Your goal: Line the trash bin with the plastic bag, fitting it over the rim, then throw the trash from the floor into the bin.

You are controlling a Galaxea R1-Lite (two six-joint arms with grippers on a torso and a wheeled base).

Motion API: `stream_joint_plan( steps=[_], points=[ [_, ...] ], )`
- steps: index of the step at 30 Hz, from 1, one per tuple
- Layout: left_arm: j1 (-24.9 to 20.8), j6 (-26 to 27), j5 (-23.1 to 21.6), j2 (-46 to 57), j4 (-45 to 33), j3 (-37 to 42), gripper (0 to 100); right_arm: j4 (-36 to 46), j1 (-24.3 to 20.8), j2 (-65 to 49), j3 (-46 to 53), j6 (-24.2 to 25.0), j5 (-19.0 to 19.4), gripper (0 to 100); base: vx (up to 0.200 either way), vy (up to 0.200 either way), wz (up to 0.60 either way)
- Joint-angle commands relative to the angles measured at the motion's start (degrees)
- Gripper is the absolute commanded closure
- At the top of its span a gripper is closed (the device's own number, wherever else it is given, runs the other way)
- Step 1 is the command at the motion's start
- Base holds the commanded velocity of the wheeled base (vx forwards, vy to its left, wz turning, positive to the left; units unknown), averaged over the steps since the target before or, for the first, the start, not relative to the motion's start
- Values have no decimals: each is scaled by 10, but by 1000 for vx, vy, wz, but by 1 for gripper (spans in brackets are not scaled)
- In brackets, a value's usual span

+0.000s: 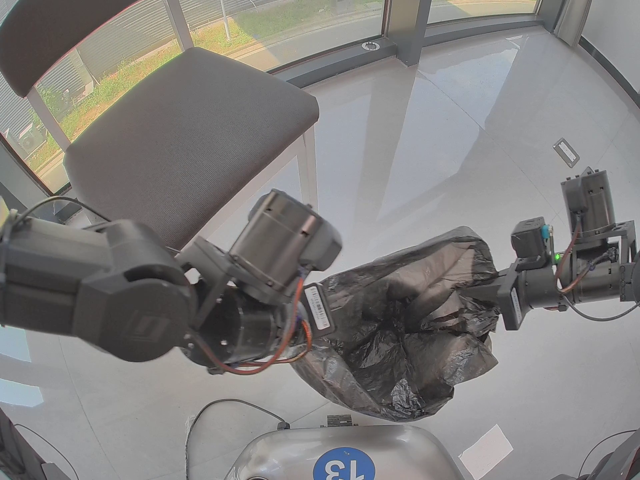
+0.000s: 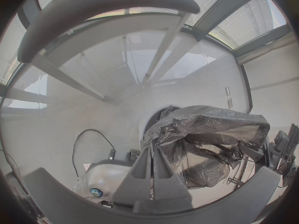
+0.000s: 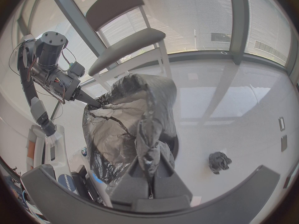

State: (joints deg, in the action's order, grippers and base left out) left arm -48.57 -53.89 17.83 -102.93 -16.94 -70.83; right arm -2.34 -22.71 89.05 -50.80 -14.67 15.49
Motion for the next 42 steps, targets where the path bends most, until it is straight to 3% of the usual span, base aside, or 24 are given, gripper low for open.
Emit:
stream_joint_plan(
  steps=[1, 8, 15, 18, 26, 32, 42],
  points=[
    [31, 4, 3, 84, -2, 51, 100, -6, -51, 69, -57, 6, 0, 100, 0, 0, 0],
    [46, 5, 3, 92, 0, 50, 100, -6, -90, 104, -98, 41, -2, 100, 0, 0, 0],
    [45, 5, 3, 84, 4, 46, 100, -5, -82, 108, -93, 36, -3, 100, 0, 0, 0],
    [43, 5, 3, 68, 8, 39, 100, -6, -71, 104, -86, 34, -2, 100, 0, 0, 0],
    [13, 2, 2, -16, 13, -54, 100, -5, 12, 75, -55, -19, -1, 100, 0, 0, 0],
    [-5, -6, 3, -61, 13, -101, 100, -4, 64, 58, -51, -20, 0, 100, 0, 0, 0],
    [13, 11, 4, -76, 14, -97, 100, -7, 70, 80, -47, -31, 2, 100, 0, 0, 0]
  ],
)
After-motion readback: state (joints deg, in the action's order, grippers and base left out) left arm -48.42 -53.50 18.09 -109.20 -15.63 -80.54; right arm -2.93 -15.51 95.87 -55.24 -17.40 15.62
